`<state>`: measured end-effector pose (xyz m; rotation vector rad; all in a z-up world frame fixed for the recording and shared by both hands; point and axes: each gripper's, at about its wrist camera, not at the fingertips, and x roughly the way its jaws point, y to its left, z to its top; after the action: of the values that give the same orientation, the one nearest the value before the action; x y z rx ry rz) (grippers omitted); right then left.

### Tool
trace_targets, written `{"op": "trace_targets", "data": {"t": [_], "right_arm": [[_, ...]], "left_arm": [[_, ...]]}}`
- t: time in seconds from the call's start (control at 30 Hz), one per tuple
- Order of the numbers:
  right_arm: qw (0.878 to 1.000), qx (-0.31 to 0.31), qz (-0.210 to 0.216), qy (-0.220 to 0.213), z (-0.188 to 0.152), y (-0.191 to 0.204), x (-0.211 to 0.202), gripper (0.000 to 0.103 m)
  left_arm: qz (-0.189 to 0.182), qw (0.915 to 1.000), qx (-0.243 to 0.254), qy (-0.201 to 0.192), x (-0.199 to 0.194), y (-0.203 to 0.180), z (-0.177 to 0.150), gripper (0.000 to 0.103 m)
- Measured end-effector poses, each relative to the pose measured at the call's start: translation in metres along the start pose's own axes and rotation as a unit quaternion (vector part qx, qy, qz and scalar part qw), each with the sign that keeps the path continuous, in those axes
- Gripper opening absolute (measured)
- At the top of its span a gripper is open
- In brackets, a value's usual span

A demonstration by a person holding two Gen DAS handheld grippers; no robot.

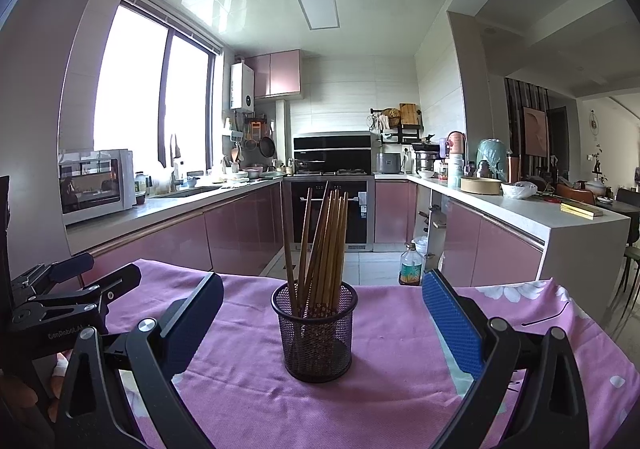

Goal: Organize utensils

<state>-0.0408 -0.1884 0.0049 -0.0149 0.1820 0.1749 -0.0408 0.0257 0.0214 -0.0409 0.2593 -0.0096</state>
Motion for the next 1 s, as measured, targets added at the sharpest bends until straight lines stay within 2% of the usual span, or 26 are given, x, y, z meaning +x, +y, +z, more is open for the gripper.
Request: {"op": "trace_targets", "data": {"t": [1.0], "right_arm": [[1.000, 0.001, -0.001, -0.003, 0.0002, -0.0009, 0.0037, 0.096]], "left_arm": [[-0.003, 1.0000, -0.001, 0.000, 0.0005, 0.0000, -0.0007, 0.097]]}}
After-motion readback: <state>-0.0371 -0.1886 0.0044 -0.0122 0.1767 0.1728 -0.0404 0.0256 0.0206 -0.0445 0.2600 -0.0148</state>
